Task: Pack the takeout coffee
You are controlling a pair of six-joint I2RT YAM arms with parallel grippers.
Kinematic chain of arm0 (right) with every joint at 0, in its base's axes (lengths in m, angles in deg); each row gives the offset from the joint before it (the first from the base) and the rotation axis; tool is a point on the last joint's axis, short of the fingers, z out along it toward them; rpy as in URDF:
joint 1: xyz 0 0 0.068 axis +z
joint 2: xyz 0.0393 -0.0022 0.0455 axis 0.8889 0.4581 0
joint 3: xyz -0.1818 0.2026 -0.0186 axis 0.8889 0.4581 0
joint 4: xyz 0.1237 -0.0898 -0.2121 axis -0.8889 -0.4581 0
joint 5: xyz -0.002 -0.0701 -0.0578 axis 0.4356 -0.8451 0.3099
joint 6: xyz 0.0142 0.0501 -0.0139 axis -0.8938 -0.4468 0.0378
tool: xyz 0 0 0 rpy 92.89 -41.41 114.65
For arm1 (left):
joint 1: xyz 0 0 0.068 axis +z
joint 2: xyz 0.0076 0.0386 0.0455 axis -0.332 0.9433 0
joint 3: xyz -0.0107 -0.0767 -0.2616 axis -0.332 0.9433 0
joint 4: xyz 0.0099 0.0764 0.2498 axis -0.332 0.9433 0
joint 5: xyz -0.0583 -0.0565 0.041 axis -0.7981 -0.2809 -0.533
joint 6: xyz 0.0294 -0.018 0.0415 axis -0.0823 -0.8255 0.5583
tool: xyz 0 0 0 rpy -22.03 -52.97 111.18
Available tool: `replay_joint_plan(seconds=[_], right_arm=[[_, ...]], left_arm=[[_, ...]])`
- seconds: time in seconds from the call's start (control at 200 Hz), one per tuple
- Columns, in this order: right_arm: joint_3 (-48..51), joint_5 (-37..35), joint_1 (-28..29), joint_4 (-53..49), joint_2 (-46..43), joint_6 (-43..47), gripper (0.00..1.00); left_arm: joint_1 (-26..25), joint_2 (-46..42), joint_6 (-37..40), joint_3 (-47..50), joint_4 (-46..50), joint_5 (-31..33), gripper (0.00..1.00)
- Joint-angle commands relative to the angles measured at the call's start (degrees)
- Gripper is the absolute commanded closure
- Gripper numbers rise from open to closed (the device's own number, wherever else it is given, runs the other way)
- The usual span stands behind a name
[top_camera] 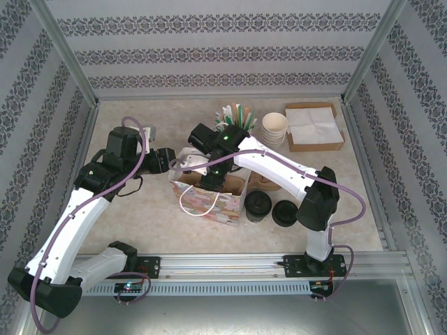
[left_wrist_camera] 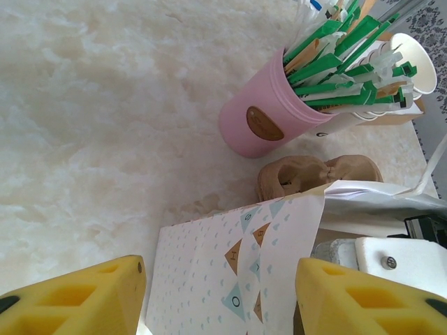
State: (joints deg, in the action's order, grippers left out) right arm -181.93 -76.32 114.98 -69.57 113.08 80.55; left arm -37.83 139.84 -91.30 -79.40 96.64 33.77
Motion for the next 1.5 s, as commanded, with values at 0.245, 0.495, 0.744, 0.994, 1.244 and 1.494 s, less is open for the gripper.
replay_joint_plan(seconds=[0.245, 0.495, 0.744, 0.994, 1.244, 1.494], right_arm=[[-0.11, -0.55, 0.05, 0.46, 1.66, 0.39, 0.71], [0.85, -1.44, 0.4, 1.39, 2.8, 0.06, 0.7], [1.75, -1.38, 0.65, 2.64, 3.29, -0.02, 0.7], [3.44, -1.47, 0.84, 3.75, 3.75, -0.12, 0.7], [4.59, -1.18, 0.91, 4.82, 4.84, -0.28, 0.7], [5.8, -0.95, 0.92, 6.22, 6.08, -0.36, 0.7]], left_arm=[[-0.72, -0.68, 0.33, 0.15, -1.28, 0.43, 0.41], [-0.7, -0.64, 0.24, -0.71, -1.04, 0.16, 0.42], [-0.64, -0.59, 0.42, -1.03, -0.93, 0.42, 0.42], [-0.7, -0.86, 0.57, -1.88, -0.34, 1.53, 0.42], [-0.72, -1.32, 0.42, -3.25, 0.43, 4.98, 0.44], [-0.72, -0.53, -0.03, -4.86, 1.43, 6.99, 0.44]])
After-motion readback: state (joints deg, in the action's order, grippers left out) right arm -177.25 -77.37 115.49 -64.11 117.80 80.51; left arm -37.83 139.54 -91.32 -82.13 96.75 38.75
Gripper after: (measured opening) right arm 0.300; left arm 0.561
